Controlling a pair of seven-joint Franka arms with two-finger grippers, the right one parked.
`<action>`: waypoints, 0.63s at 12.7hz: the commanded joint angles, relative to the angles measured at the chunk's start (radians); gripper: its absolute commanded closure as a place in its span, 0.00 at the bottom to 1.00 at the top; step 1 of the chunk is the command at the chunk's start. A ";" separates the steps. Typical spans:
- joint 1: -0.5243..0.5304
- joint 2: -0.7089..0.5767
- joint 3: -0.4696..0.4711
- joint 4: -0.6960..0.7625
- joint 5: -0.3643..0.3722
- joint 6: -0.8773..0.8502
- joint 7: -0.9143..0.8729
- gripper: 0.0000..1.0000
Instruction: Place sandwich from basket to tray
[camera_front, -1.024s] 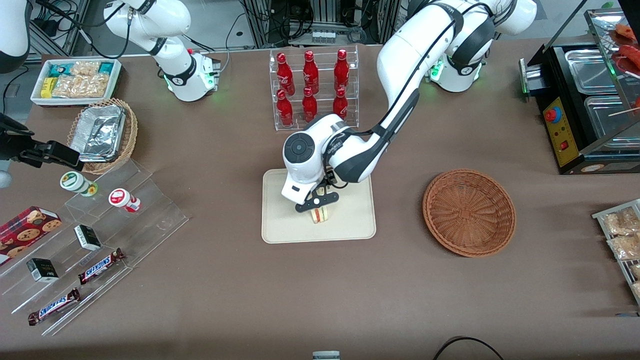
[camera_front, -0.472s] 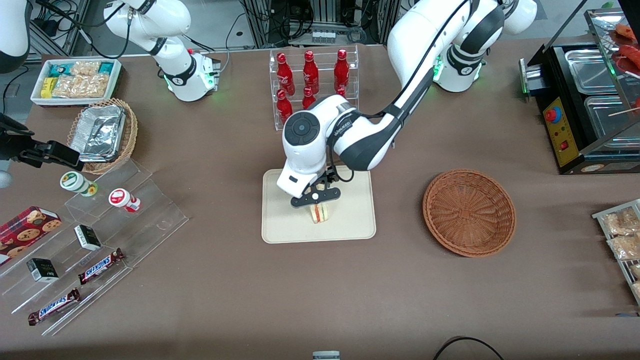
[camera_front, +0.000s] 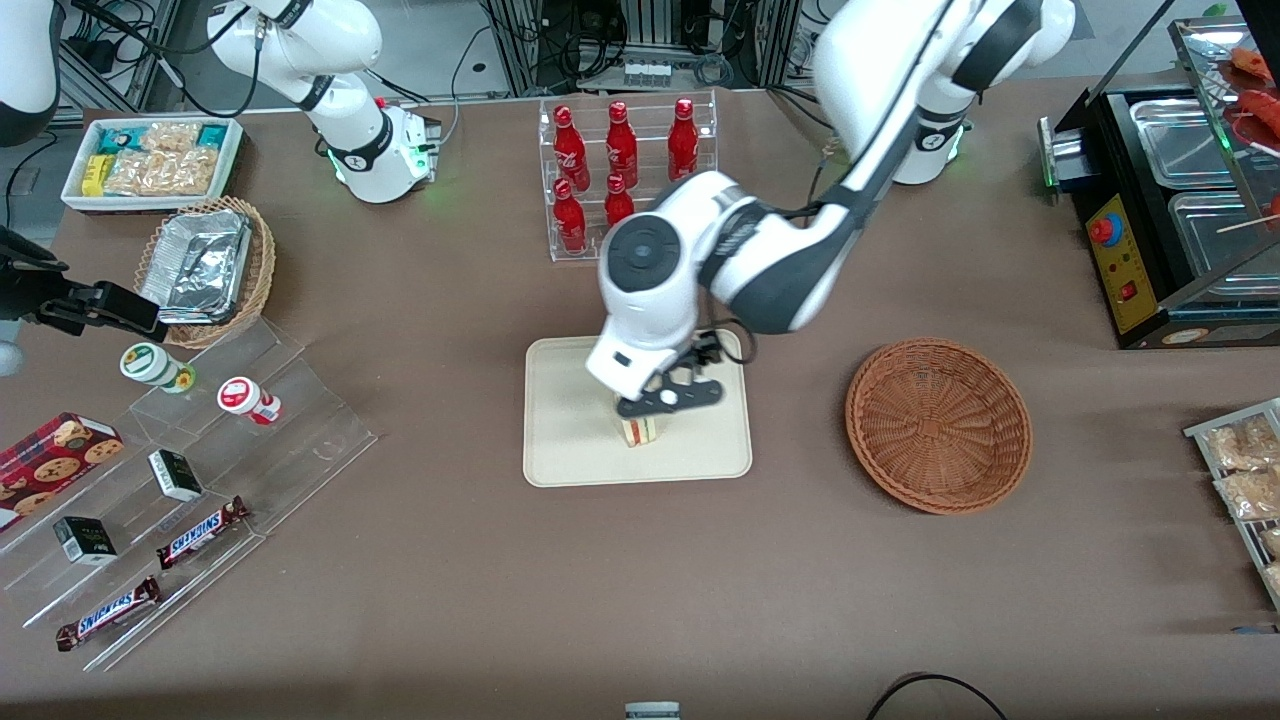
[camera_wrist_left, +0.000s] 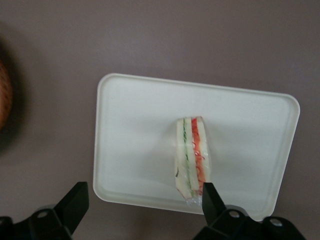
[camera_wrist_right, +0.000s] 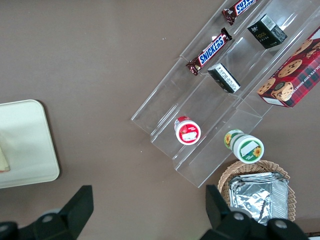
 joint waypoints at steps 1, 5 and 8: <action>0.076 -0.081 -0.004 -0.089 0.008 -0.018 0.093 0.00; 0.232 -0.279 -0.007 -0.316 -0.060 -0.019 0.345 0.00; 0.352 -0.423 -0.006 -0.475 -0.065 -0.019 0.547 0.00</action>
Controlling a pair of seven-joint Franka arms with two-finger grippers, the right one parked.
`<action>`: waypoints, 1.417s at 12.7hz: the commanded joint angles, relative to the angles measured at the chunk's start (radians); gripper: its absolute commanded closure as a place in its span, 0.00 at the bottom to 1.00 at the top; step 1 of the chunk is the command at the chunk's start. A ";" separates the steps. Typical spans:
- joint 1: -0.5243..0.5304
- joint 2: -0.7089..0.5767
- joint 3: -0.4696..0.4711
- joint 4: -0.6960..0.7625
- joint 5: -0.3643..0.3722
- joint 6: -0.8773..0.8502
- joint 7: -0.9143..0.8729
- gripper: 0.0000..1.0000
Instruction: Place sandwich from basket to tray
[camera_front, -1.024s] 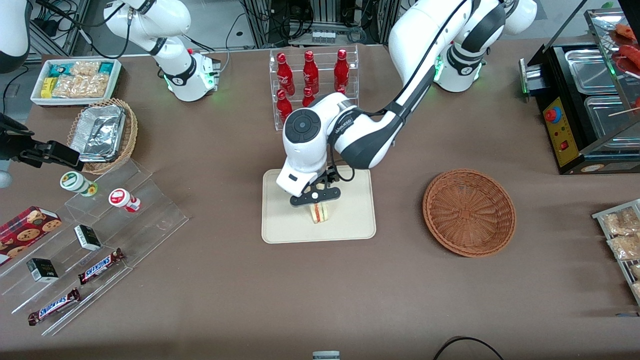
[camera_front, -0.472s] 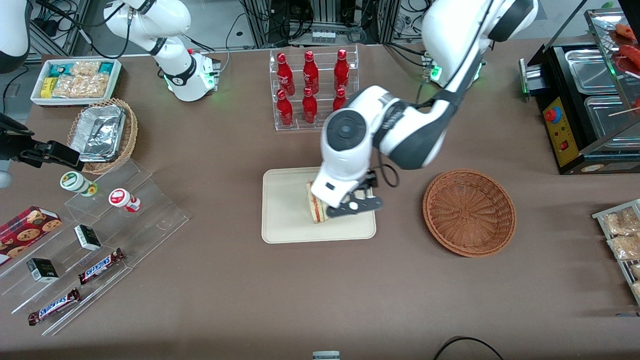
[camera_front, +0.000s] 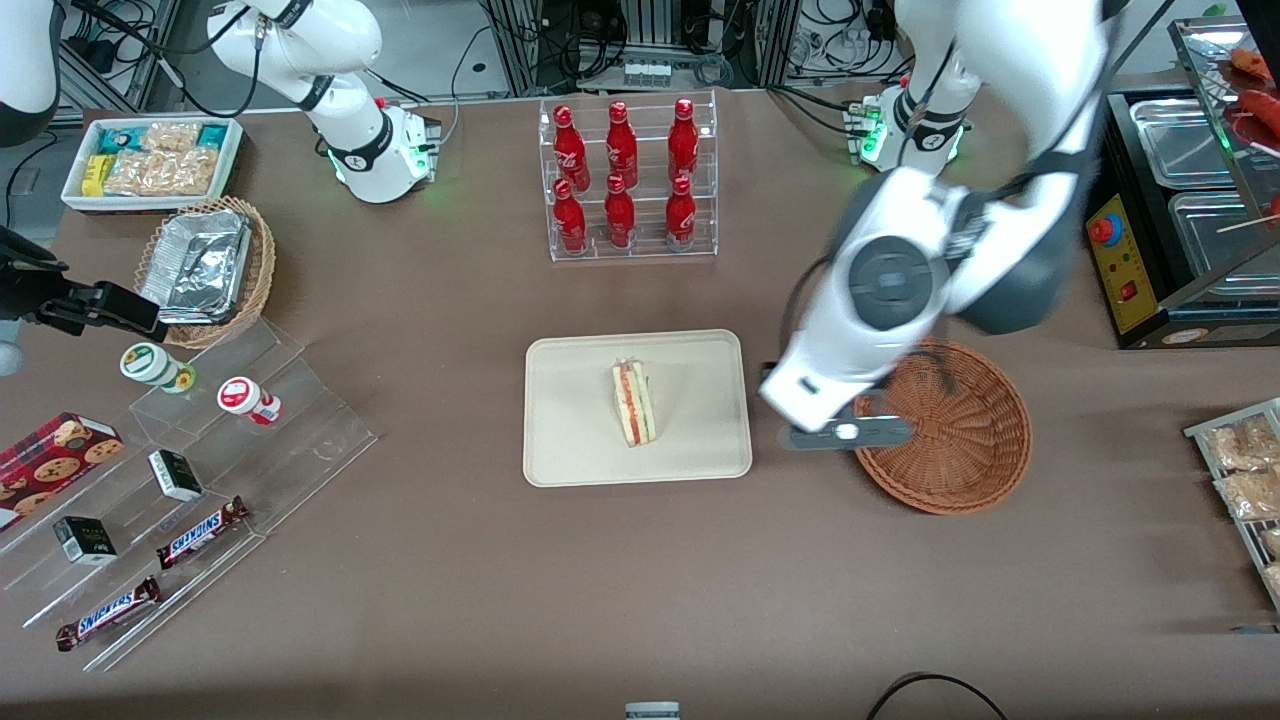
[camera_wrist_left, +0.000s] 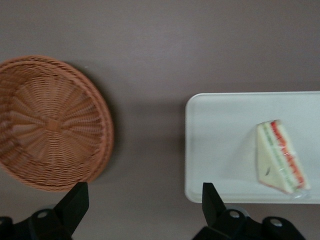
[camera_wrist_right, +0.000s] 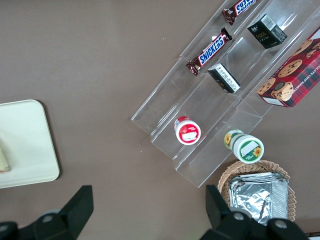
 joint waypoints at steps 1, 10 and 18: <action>0.101 -0.165 -0.008 -0.181 -0.019 -0.003 0.147 0.00; 0.259 -0.361 0.027 -0.179 -0.073 -0.236 0.363 0.00; 0.287 -0.417 0.096 -0.139 -0.082 -0.347 0.448 0.00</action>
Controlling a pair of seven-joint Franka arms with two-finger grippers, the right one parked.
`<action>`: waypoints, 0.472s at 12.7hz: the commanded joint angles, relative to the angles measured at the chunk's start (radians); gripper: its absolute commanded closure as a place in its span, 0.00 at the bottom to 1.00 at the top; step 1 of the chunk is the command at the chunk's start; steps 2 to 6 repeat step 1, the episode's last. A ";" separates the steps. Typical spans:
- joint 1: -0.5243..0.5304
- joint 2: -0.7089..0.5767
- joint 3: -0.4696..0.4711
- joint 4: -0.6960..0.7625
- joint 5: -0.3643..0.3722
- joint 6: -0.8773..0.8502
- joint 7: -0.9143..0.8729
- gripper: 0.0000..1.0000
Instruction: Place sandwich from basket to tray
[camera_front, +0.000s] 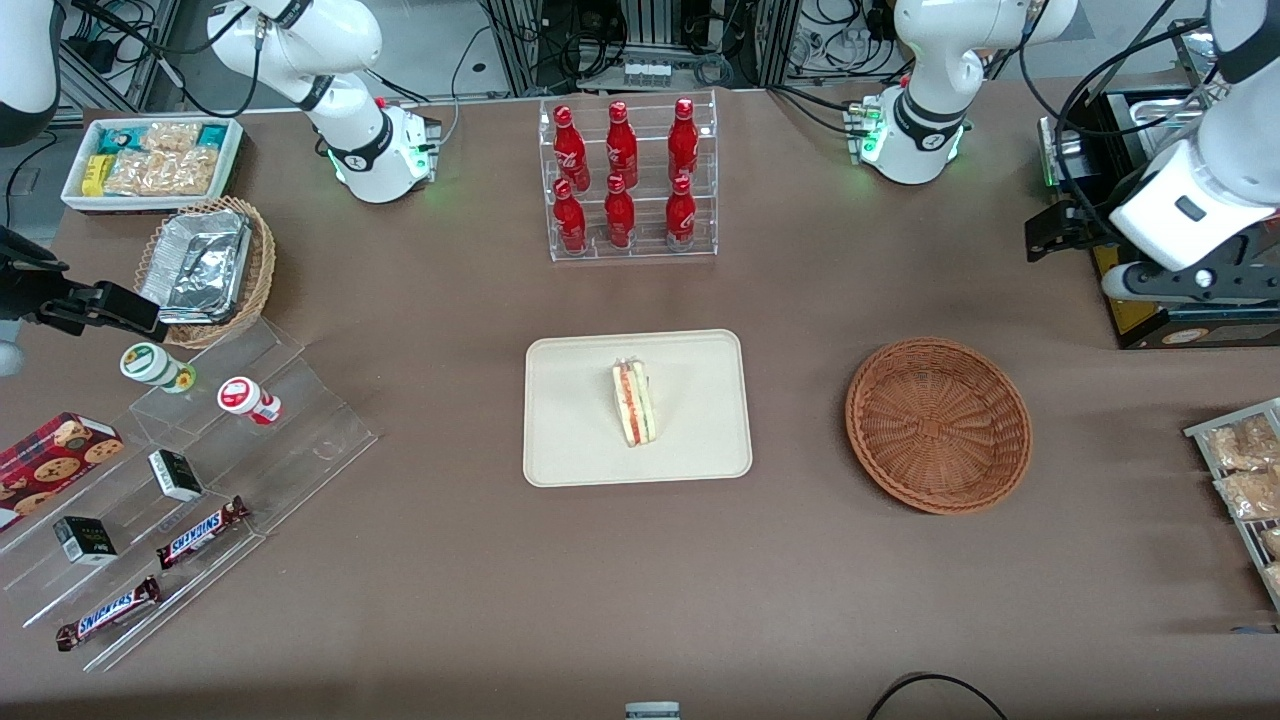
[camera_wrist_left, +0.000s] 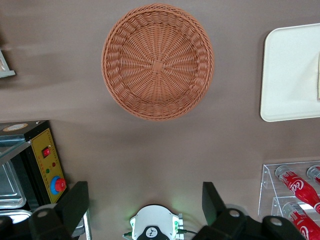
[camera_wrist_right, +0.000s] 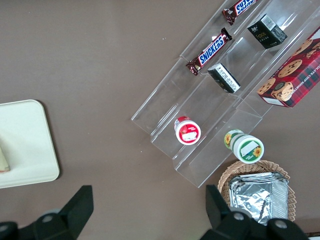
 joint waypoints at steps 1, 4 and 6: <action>0.018 -0.016 -0.005 -0.007 -0.011 -0.009 0.019 0.00; 0.018 -0.016 -0.005 -0.007 -0.011 -0.009 0.019 0.00; 0.018 -0.016 -0.005 -0.007 -0.011 -0.009 0.019 0.00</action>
